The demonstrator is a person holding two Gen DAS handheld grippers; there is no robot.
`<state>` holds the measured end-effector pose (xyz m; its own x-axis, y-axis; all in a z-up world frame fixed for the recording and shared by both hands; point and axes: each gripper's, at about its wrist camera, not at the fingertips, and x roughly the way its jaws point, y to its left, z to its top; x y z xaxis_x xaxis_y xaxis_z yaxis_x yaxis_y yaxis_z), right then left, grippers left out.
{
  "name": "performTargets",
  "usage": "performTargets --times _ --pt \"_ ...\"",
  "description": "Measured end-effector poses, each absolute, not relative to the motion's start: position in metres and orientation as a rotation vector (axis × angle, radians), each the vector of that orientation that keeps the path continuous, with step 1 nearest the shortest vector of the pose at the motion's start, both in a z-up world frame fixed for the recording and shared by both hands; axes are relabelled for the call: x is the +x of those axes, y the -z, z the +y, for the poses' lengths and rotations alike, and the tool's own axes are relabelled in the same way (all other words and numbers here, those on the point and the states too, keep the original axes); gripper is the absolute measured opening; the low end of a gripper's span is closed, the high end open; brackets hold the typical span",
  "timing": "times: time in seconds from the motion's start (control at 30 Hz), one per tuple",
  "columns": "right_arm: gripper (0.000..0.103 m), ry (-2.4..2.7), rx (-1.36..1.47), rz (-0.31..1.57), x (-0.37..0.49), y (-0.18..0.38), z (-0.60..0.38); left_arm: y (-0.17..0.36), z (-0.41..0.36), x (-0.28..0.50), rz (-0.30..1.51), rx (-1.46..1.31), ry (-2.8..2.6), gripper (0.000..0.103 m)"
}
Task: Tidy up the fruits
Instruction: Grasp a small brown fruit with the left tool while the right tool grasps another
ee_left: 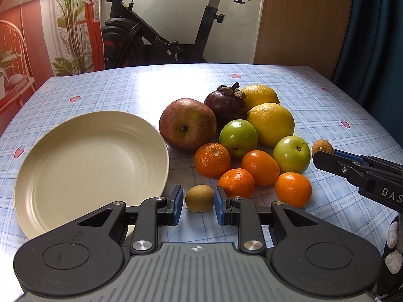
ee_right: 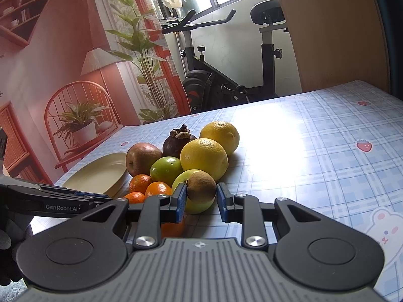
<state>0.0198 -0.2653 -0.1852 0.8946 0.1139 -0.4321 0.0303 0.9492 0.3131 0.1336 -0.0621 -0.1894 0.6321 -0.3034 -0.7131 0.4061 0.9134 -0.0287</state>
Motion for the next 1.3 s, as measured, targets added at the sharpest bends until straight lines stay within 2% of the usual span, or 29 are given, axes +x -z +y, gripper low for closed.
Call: performTargets --times 0.73,1.03,1.3 --pt "0.028 -0.048 0.343 0.473 0.022 0.187 -0.268 0.199 -0.061 0.131 0.802 0.139 0.394 0.029" --pt "0.028 -0.046 0.350 0.475 0.021 0.187 -0.267 0.180 -0.065 0.112 0.690 0.153 0.412 0.028" --pt "0.028 -0.021 0.327 0.492 0.024 0.183 -0.263 0.170 -0.052 0.112 0.664 0.099 0.405 0.028"
